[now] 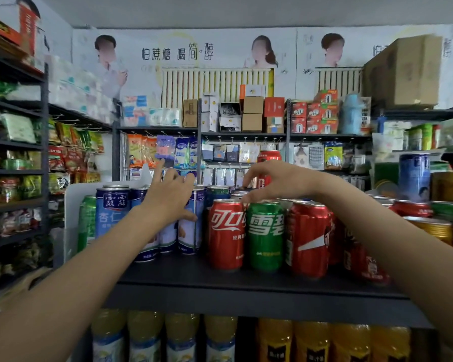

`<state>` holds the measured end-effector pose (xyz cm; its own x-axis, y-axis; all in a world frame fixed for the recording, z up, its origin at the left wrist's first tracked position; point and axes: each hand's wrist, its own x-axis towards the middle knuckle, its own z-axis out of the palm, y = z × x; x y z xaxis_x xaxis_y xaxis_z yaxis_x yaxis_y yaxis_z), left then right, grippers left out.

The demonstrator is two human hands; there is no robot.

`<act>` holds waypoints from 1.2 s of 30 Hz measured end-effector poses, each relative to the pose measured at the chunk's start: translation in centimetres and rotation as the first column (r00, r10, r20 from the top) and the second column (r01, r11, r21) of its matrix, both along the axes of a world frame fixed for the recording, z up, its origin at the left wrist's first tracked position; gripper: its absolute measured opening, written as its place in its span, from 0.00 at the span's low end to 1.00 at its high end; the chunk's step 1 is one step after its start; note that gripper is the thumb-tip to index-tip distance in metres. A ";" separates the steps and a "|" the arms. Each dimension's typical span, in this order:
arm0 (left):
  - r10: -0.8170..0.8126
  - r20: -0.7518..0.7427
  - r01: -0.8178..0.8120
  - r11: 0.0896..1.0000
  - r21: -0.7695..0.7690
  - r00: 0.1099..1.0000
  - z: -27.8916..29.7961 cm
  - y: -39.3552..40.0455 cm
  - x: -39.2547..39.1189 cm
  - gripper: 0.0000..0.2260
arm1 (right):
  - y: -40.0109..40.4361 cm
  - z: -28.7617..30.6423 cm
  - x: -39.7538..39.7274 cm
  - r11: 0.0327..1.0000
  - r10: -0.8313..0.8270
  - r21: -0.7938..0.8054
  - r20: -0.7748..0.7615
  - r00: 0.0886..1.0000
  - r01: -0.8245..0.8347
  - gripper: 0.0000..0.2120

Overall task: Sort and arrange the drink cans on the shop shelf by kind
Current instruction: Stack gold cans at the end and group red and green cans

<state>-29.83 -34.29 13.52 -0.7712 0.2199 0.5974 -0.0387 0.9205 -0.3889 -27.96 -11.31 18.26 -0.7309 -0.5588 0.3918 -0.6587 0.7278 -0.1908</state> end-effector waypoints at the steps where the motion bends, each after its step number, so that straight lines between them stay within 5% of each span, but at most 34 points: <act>1: 0.015 -0.008 -0.015 1.000 -0.014 1.000 0.1 0.0 -0.2 0.36 | 0.1 0.0 -0.2 1.000 -0.002 -0.004 -0.005 1.000 0.002 0.17; 7: 0.052 -0.002 -0.051 0.991 0.125 0.999 0.5 0.3 -0.9 0.32 | 1.7 -0.2 0.2 0.999 -0.048 -0.017 0.008 0.999 0.048 0.17; 13: -0.204 -0.156 0.241 0.930 0.277 0.966 3.7 7.6 -0.2 0.16 | 8.0 1.0 0.6 0.977 -0.202 -0.095 -0.098 0.974 0.193 0.17; 18: -0.521 -0.038 0.508 0.811 0.291 0.853 4.5 17.1 -0.2 0.16 | 18.0 2.0 -2.3 0.852 -0.520 -0.136 -0.324 0.790 0.505 0.26; 23: -0.609 0.188 0.527 0.774 0.351 0.770 5.1 24.0 -1.4 0.19 | 27.0 3.3 -7.1 0.692 -0.717 -0.114 -0.215 0.663 0.713 0.39; 28: -0.511 0.312 0.427 0.853 0.300 0.801 5.3 28.0 -3.2 0.24 | 29.4 3.0 -9.8 0.719 -0.693 -0.171 -0.109 0.712 0.674 0.31; 31: -0.482 0.330 0.380 0.865 0.328 0.812 5.2 28.7 -3.8 0.24 | 29.8 2.9 -10.5 0.745 -0.624 -0.335 -0.045 0.780 0.577 0.28; 36: -0.563 0.211 0.424 0.776 0.467 0.799 5.1 28.6 -3.7 0.24 | 28.7 3.6 -9.3 0.781 -0.500 -0.493 -0.123 0.857 0.385 0.28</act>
<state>-33.50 -5.69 18.65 -0.7781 0.4353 0.4529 0.5250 0.8465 0.0883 -37.22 17.36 21.82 -0.7073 0.0763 0.7028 -0.3501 0.8259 -0.4420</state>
